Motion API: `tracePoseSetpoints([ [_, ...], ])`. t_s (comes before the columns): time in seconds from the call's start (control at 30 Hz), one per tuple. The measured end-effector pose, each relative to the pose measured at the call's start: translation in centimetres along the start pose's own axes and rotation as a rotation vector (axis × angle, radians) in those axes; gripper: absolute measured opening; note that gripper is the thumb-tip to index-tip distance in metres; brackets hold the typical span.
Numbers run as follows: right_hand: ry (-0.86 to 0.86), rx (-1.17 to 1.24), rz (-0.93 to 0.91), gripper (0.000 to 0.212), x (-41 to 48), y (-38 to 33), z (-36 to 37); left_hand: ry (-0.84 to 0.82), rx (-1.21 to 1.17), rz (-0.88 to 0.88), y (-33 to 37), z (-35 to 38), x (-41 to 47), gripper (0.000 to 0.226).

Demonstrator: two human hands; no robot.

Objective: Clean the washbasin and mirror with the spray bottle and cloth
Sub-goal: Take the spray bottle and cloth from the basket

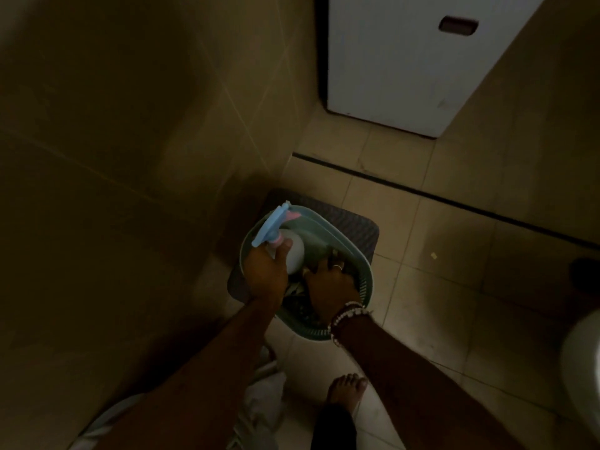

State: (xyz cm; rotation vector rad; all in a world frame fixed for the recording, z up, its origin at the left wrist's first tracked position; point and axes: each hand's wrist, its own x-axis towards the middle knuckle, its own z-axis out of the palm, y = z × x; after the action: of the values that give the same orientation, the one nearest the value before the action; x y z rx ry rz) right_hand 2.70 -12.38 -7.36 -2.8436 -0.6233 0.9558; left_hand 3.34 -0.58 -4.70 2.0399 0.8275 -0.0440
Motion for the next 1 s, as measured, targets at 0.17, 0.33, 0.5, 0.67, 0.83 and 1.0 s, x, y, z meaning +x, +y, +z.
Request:
tracePoseSetpoints([
  [0.17, 0.056, 0.0, -0.084, 0.034, -0.4, 0.3, -1.2, 0.019, -0.066, 0.01, 0.2, -0.7, -0.3, 0.044],
  [0.33, 0.101, -0.001, -0.146, 0.036, -1.9, 0.1, -3.5, 0.018, -0.073, 0.013, 0.5, -2.3, -0.5, 0.062],
  [0.5, 0.123, 0.053, -0.182, 0.042, -5.3, 0.0, -8.2, -0.019, -0.133, 0.094, 4.0, -5.4, -2.3, 0.04],
  [0.67, 0.249, 0.175, -0.132, 0.043, -10.3, 0.4, -12.7, 0.023, -0.082, 0.176, 7.9, -8.4, -4.4, 0.06],
  [0.83, 0.39, 0.264, -0.018, 0.044, -15.6, 2.5, -16.4, 0.1, 0.035, 0.337, 12.8, -10.2, -6.9, 0.071],
  [1.0, 0.592, 0.402, 0.063, 0.051, -22.4, 5.6, -19.3, 0.04, -0.119, 0.504, 17.9, -10.0, -10.8, 0.053],
])
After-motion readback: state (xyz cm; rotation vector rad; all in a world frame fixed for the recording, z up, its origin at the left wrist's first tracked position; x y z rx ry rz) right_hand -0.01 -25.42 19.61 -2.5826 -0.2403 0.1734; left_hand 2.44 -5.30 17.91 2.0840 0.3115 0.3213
